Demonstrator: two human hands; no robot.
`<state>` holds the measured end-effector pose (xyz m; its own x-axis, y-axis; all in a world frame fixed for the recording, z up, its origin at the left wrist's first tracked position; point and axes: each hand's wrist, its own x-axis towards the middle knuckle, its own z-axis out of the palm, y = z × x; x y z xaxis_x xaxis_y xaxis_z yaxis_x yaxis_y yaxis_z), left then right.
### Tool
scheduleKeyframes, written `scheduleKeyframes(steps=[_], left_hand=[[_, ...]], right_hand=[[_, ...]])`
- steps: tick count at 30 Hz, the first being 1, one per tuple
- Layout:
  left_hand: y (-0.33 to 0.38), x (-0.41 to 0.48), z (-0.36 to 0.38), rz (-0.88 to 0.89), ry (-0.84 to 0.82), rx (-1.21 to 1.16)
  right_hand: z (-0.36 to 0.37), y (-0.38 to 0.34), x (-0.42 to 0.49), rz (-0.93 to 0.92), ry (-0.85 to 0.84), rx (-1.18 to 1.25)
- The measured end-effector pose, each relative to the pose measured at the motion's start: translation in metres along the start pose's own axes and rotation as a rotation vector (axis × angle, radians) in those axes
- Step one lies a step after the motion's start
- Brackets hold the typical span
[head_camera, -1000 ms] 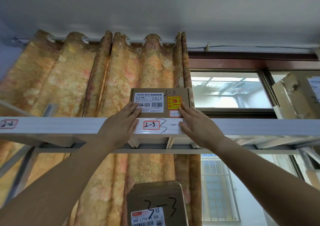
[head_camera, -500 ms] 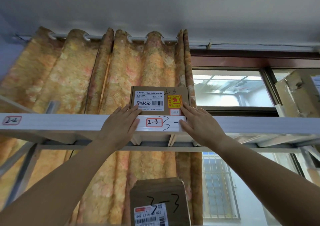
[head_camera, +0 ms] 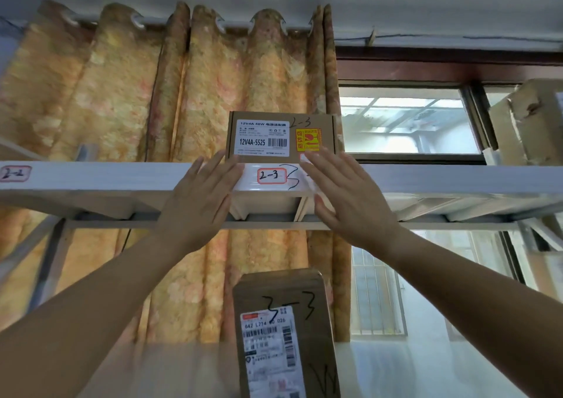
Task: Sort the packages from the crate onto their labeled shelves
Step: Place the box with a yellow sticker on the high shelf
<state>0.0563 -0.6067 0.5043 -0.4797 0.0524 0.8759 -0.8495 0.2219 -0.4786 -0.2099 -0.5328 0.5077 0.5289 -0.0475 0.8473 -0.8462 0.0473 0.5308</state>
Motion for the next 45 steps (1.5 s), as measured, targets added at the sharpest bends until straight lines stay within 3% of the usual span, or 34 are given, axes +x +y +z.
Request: scheduleKeyframes(steps=[5, 11, 18, 25, 28, 35, 45], left_hand=[[0.013, -0.051, -0.023, -0.012, -0.061, 0.031], [0.01, -0.119, -0.093, -0.133, -0.282, 0.153], [0.026, -0.223, -0.228, -0.196, -0.586, 0.297], [0.059, -0.361, -0.386, -0.568, -0.857, 0.457], [0.073, -0.417, -0.434, -0.641, -0.953, 0.513], [0.089, -0.53, -0.504, -0.75, -1.249, 0.546], [0.057, -0.679, -0.566, -1.002, -1.425, 0.49]], right_hand=[[-0.004, -0.046, -0.021, -0.199, -0.109, 0.026], [-0.024, -0.121, -0.033, -0.17, -0.124, 0.273], [-0.067, -0.227, -0.047, -0.21, -0.09, 0.7], [-0.141, -0.38, -0.09, -0.323, -0.146, 1.121], [-0.172, -0.445, -0.117, -0.364, -0.208, 1.249], [-0.232, -0.595, -0.169, -0.671, -0.363, 1.348], [-0.288, -0.777, -0.206, -0.602, -0.61, 1.51]])
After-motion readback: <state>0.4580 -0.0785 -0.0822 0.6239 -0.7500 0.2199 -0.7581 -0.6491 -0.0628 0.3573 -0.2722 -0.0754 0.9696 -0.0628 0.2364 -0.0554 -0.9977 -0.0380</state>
